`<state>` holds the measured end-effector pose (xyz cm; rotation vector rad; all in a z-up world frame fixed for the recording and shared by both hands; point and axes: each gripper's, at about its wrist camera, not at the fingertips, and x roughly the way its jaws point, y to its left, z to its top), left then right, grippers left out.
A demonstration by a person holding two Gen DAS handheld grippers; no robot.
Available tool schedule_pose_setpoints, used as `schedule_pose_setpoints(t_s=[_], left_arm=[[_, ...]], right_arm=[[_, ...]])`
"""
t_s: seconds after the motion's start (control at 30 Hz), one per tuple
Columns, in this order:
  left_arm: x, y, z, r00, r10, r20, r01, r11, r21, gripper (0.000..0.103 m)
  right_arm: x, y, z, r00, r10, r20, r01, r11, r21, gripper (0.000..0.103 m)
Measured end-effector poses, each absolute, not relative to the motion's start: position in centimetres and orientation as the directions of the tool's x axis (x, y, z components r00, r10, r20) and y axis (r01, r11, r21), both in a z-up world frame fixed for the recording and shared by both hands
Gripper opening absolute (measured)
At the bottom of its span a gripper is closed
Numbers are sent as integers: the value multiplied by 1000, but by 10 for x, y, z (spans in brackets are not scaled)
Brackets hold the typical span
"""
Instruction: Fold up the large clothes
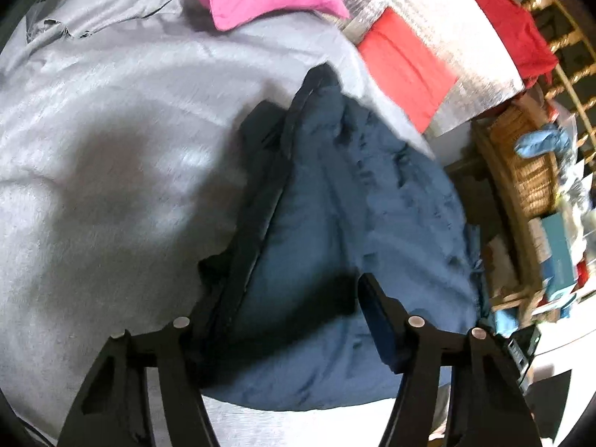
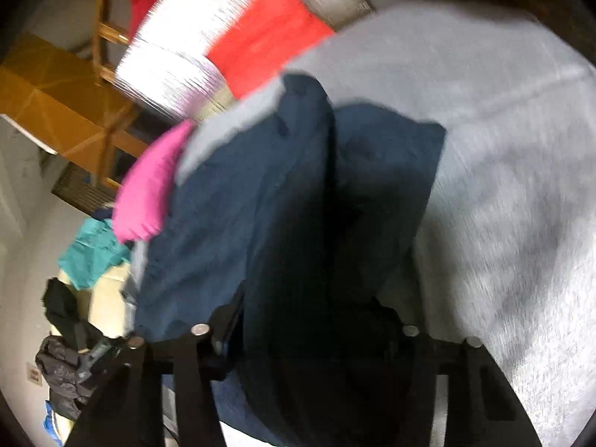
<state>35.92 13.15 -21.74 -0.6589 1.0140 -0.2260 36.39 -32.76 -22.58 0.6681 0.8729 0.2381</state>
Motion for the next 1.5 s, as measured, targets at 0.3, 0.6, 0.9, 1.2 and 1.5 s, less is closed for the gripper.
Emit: schedule_pose_setpoints(t_s=[0.3, 0.6, 0.9, 1.2, 1.5], left_arm=[[358, 122, -224, 494, -363, -790, -171, 850, -498, 71], [317, 94, -176, 641, -78, -764, -134, 968, -211, 72], [288, 55, -145, 763, 66, -643, -91, 996, -6, 75], [290, 37, -146, 770, 95, -631, -77, 995, 57, 75], [295, 24, -150, 769, 123, -627, -71, 992, 107, 75]], right_arm=[[376, -332, -249, 551, 466, -692, 151, 760, 632, 68], [332, -345, -209, 664, 251, -704, 215, 838, 502, 73], [297, -326, -171, 800, 280, -530, 50, 850, 524, 65], [323, -288, -192, 696, 319, -643, 27, 884, 467, 59], [334, -294, -225, 619, 338, -709, 43, 886, 461, 57]])
